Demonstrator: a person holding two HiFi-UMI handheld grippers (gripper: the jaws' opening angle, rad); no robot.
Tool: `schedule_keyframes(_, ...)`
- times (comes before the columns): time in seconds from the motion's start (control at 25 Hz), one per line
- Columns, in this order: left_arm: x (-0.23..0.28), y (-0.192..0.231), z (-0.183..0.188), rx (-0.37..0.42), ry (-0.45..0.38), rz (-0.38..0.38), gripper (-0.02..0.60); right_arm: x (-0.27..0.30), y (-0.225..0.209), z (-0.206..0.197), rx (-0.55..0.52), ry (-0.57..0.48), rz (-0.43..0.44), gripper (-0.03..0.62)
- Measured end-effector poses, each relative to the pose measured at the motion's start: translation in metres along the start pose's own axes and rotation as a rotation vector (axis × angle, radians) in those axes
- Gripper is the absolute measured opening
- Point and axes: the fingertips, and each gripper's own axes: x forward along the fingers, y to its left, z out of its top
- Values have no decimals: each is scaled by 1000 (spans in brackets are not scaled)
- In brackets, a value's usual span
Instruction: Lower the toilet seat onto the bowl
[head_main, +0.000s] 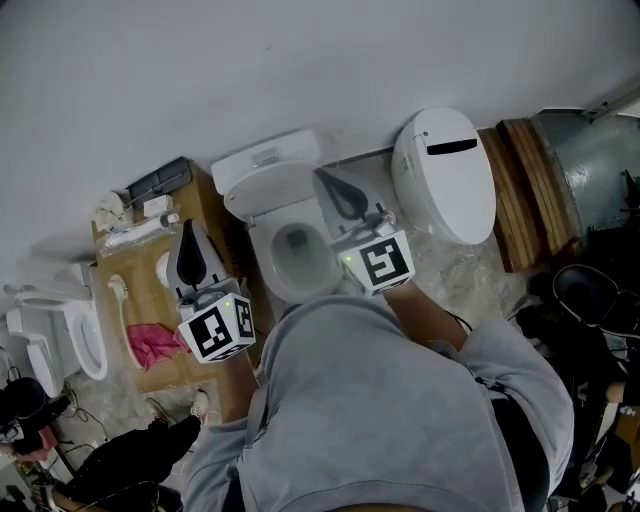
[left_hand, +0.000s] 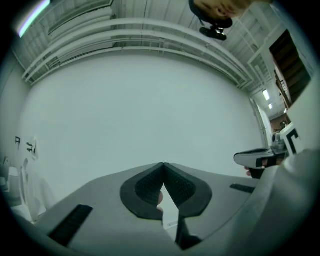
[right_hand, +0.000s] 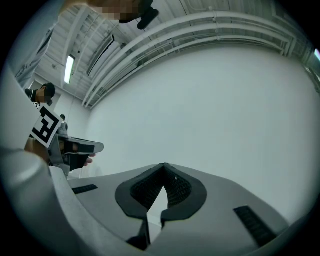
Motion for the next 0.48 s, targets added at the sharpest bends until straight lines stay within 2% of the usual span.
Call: schedule_keyframes(0.48,-5,-6,1,-5,2,-5,0,-9,4,-5,19,35,3,-2)
